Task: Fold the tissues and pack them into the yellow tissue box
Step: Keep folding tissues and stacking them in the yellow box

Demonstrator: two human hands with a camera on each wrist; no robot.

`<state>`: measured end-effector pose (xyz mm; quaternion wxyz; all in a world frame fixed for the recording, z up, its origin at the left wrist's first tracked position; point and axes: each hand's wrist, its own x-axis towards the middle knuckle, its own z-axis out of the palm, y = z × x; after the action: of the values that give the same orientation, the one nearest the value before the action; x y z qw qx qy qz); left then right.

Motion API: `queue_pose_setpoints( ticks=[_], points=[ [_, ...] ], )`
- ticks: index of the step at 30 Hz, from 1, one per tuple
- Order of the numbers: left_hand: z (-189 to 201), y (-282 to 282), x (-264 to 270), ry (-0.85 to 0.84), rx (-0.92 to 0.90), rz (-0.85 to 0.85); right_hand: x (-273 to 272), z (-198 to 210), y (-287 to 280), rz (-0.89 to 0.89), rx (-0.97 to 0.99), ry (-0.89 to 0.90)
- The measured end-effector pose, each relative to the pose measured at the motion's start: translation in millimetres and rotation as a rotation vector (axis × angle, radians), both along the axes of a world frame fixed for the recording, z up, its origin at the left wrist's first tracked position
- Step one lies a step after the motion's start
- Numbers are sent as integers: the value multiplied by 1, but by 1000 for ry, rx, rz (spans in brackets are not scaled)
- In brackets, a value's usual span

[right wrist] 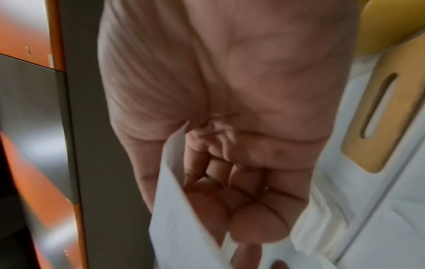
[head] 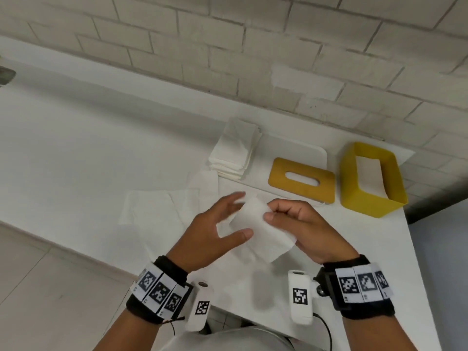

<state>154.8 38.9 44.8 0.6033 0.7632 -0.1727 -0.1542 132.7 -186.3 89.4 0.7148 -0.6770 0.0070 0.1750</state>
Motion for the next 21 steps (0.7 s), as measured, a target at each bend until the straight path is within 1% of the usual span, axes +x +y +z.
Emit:
queue_pose_setpoints(
  ticks=[1,3,7,8,9,11,12,13,14,16,18,21],
  points=[
    [3,-2,1,58,-67,-6,2,4,2,33,-17,-15],
    [4,-4,3,86,-128,20,8,7,7,17,-51,-57],
    [-7,1,3,55,-103,132,12,-9,12,-240,-99,-89],
    [-10,2,1,52,-96,158,11,-13,12,-267,-75,-82],
    [-12,4,0,52,-102,186,8,-17,13,-264,-28,-66],
    [-12,6,-2,81,-139,254,3,-26,16,-188,38,-39],
    [-13,7,-2,111,-166,290,1,-31,18,-140,23,-34],
    [-14,9,-2,142,-198,315,0,-36,22,-115,-33,-41],
    [-15,9,-2,170,-232,332,-1,-41,25,-117,-93,-52],
    [-15,10,-1,217,-276,350,0,-52,30,-181,-171,-54],
    [-12,12,-3,276,-312,339,-1,-57,37,-214,-192,-63],
    [-12,18,-9,473,-394,257,-3,-62,49,-150,-220,-84]
  ],
)
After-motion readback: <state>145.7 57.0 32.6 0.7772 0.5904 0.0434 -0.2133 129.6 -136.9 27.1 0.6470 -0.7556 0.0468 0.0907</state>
